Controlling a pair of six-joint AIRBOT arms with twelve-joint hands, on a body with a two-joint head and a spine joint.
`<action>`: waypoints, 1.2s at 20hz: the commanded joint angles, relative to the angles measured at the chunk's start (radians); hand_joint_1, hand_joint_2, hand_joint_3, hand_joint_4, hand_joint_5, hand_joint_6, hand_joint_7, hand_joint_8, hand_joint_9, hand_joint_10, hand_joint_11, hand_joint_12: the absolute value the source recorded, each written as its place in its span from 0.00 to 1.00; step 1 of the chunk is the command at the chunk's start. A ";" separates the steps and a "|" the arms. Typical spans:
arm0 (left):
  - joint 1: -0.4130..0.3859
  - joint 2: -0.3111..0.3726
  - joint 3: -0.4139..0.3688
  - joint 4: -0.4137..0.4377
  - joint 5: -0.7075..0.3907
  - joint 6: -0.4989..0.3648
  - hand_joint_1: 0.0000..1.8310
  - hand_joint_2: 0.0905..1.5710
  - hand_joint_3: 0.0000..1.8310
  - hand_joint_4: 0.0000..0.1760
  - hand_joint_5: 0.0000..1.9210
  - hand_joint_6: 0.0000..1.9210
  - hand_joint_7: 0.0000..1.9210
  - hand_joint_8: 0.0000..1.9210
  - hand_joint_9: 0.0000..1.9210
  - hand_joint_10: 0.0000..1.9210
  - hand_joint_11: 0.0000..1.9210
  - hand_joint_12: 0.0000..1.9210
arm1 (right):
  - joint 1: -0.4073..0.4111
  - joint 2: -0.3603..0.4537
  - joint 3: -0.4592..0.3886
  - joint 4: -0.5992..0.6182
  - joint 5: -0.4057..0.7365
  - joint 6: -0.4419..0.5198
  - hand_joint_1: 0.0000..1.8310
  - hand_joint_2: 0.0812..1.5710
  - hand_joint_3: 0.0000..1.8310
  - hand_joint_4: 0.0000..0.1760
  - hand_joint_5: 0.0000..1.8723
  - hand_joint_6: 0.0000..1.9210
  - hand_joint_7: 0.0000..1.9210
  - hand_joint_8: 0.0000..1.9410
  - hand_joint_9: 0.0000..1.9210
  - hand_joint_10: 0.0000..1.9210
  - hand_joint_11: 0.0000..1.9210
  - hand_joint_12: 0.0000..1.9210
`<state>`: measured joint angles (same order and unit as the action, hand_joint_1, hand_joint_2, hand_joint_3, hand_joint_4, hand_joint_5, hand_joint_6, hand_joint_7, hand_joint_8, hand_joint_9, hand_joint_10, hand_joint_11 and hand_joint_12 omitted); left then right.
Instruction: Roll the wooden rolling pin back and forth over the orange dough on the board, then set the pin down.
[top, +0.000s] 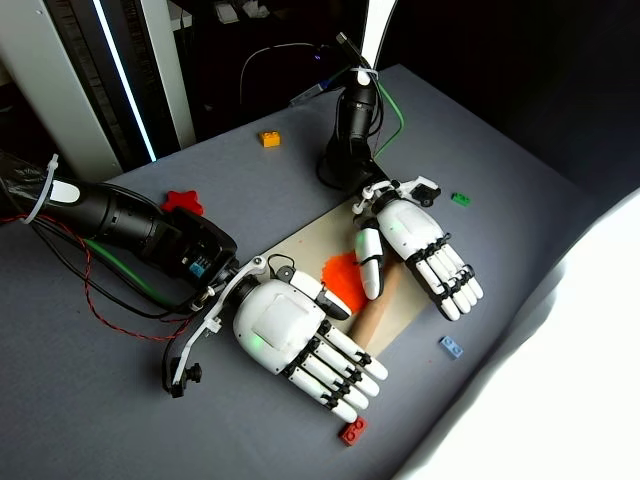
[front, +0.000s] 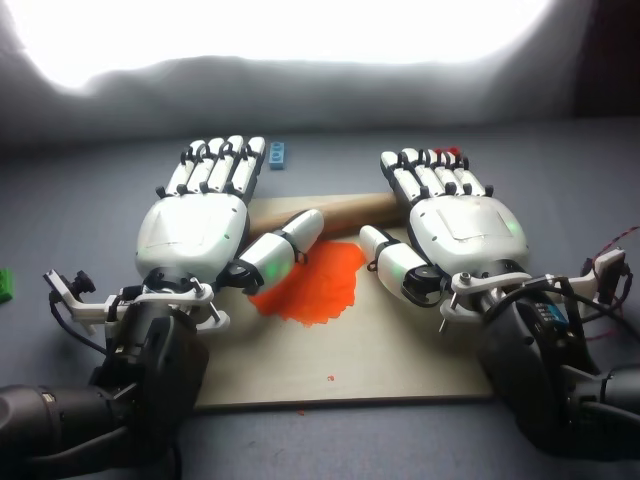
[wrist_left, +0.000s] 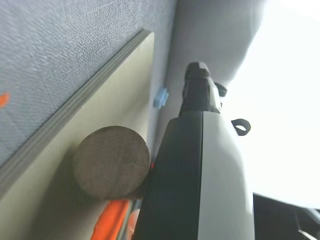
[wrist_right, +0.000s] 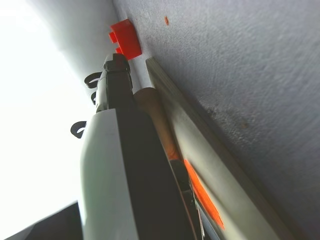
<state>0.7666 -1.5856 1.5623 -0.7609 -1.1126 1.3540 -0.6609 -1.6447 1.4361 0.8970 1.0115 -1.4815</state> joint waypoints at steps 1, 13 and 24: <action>0.015 -0.004 0.012 -0.012 -0.003 0.041 0.00 0.86 0.01 0.00 0.00 0.00 0.00 0.00 0.00 0.00 0.00 0.00 | 0.003 0.002 0.003 -0.043 0.061 0.004 0.00 0.91 0.00 0.00 0.00 0.00 0.00 0.00 0.00 0.00 0.00 0.00; 0.001 -0.005 0.009 -0.009 0.008 -0.004 0.00 0.85 0.00 0.00 0.00 0.00 0.00 0.00 0.00 0.00 0.00 0.00 | 0.004 -0.001 0.003 -0.044 0.061 0.007 0.00 0.92 0.01 0.00 0.00 0.00 0.00 0.00 0.00 0.00 0.00 0.00; -0.016 0.014 -0.012 0.011 0.072 -0.021 0.00 0.85 0.00 0.00 0.00 0.00 0.00 0.00 0.00 0.00 0.00 0.00 | 0.002 0.003 0.014 -0.130 0.049 0.074 0.00 0.91 0.00 0.00 0.01 0.00 0.00 0.00 0.00 0.00 0.00 0.00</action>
<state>0.7448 -1.5684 1.5497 -0.7612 -1.0546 1.3224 -0.6617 -1.6413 1.4487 0.8494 0.9966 -1.4143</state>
